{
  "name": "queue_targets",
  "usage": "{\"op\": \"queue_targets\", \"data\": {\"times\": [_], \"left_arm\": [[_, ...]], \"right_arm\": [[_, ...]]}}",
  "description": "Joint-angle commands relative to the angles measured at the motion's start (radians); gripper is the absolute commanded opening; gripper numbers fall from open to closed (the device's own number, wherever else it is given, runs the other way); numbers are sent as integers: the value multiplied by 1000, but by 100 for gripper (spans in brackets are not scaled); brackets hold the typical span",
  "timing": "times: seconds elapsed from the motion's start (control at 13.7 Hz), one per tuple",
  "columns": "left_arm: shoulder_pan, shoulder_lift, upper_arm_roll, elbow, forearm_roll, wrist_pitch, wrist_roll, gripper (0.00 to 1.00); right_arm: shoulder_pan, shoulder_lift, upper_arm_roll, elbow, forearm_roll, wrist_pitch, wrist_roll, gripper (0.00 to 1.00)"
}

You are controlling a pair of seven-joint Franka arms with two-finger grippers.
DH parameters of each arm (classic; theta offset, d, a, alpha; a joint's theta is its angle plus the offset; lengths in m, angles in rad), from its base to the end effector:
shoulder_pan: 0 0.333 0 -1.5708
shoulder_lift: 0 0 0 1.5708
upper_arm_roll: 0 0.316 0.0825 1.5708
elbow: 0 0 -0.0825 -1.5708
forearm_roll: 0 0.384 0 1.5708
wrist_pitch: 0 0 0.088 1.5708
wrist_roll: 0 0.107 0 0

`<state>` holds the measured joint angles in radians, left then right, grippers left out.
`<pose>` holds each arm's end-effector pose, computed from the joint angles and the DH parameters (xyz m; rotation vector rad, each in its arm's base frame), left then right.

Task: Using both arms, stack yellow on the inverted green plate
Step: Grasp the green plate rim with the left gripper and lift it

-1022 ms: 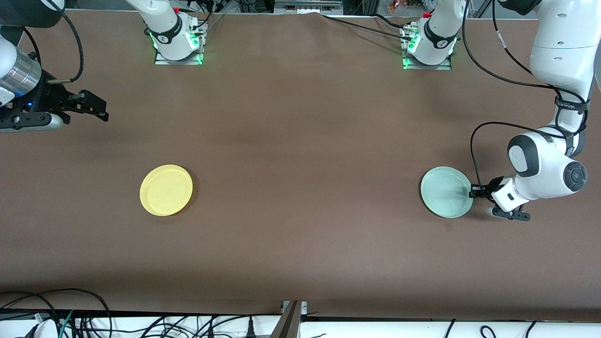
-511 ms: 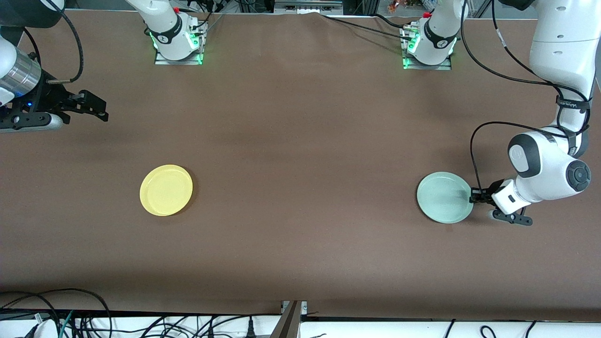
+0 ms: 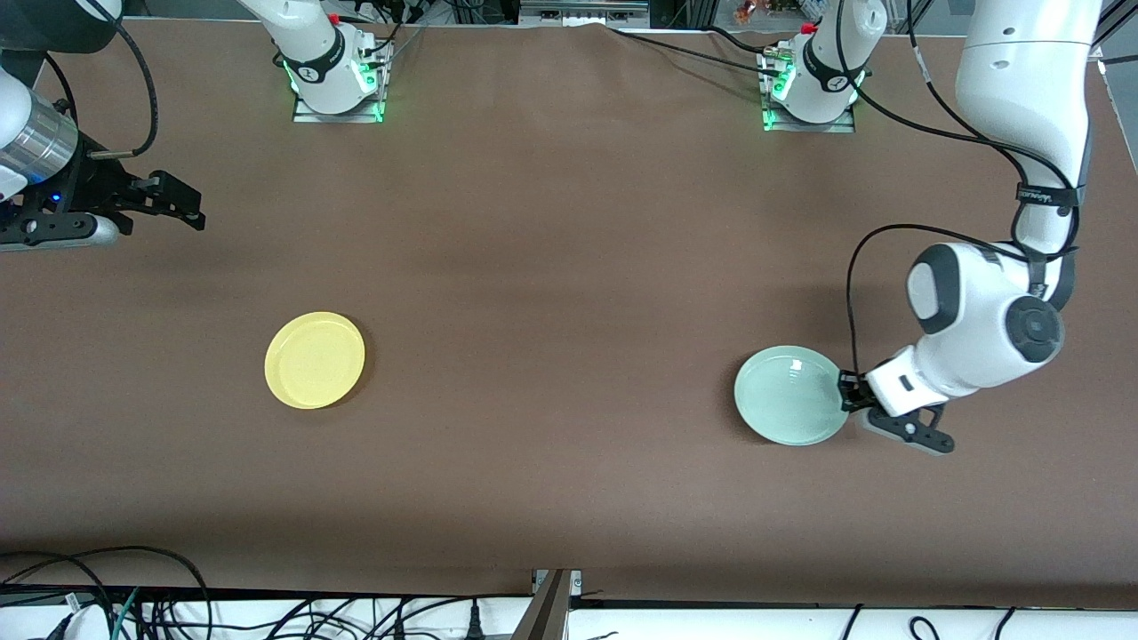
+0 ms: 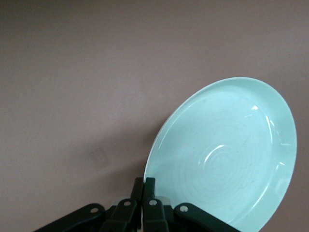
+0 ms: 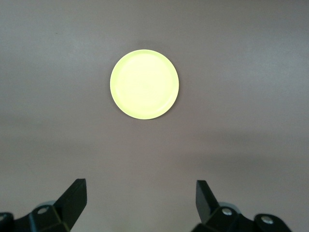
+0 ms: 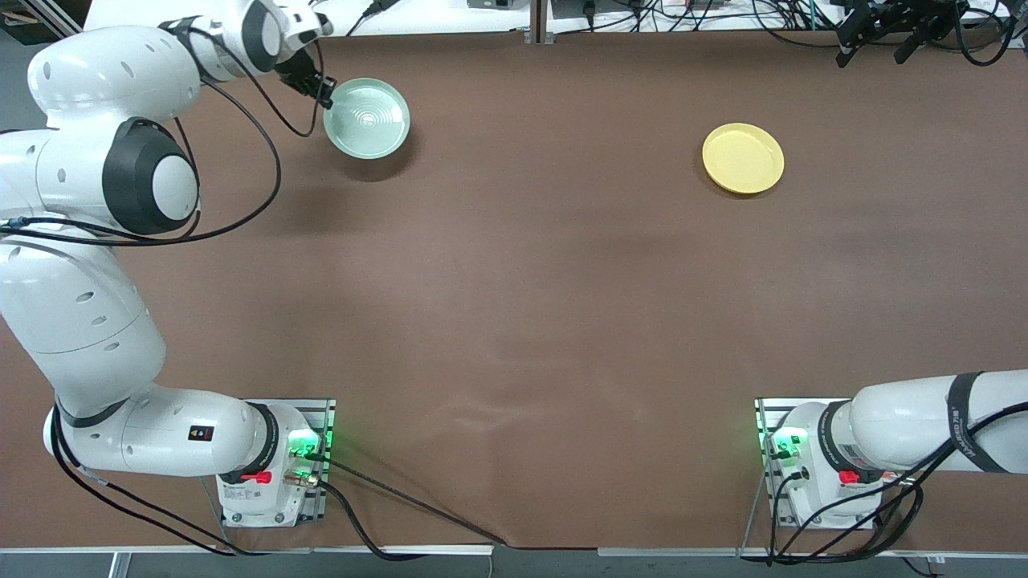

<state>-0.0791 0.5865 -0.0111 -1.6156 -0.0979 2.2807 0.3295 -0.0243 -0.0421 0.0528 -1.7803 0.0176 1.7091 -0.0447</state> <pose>0.6955 -0.0642 0.2909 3.0172 -0.5439 0.1347 0.5461 0.0177 0.5600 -3.1239 -0.1101 0.0454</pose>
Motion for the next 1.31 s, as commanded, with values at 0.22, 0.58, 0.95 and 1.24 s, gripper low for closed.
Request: {"op": "queue_targets", "data": {"times": [0.22,0.58,0.95,1.24], "left_arm": [[-62,9,-217,69,643,-3,-505,0],[-203,28,-290,85,1252,-44,-748,0],[-424,160,-288,241,1423,-279,-860,0],[-534,269,-288,318,1543,-495,-922,0]], "right_arm": [[-3,11,-1,24,12,-19,8,100],[-5,11,-1,24,12,-19,8,100],[-5,11,-1,24,12,-19,8,100],[-8,14,-2,24,12,-19,8,100]]}}
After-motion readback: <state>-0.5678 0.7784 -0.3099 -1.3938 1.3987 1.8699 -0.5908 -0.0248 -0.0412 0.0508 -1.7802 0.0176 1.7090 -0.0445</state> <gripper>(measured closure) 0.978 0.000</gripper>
